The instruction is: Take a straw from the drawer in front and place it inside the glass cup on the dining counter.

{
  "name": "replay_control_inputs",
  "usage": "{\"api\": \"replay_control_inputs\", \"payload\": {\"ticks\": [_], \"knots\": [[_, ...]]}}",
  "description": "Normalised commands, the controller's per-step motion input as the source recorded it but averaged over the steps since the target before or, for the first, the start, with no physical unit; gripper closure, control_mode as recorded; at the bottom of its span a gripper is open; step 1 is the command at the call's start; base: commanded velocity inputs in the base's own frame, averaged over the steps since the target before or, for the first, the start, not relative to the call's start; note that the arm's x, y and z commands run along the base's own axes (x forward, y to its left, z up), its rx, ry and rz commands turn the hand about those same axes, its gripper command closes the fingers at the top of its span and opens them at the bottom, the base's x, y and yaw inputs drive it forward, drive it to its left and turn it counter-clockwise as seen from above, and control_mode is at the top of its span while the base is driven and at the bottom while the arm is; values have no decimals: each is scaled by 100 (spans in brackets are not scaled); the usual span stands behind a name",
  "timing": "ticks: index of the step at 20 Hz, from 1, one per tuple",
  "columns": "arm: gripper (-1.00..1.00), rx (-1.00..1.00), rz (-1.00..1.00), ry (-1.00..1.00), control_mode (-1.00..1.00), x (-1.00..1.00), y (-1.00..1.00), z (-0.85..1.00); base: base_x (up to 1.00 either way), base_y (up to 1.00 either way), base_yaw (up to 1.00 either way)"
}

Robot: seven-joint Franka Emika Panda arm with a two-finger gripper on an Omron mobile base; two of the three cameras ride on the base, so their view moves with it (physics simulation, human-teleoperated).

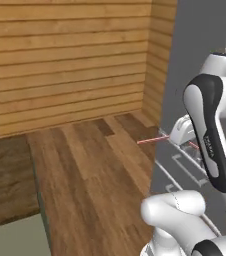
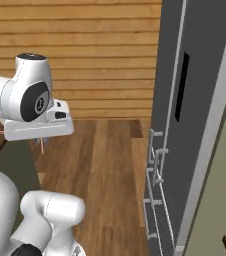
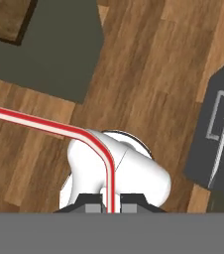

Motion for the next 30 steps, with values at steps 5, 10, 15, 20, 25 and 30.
{"api": "replay_control_inputs", "payload": {"ticks": [5,10,15,20,25,30], "knots": [[100,0,0,0,100,0,0,0,96,-44,69],[100,0,0,0,100,0,0,0,99,-26,65],[100,0,0,0,100,0,0,0,100,-8,57],[100,0,0,0,100,0,0,0,100,-43,45],[100,0,0,0,100,0,0,0,91,-77,38],[100,0,0,0,100,0,0,0,93,-82,37]]}}
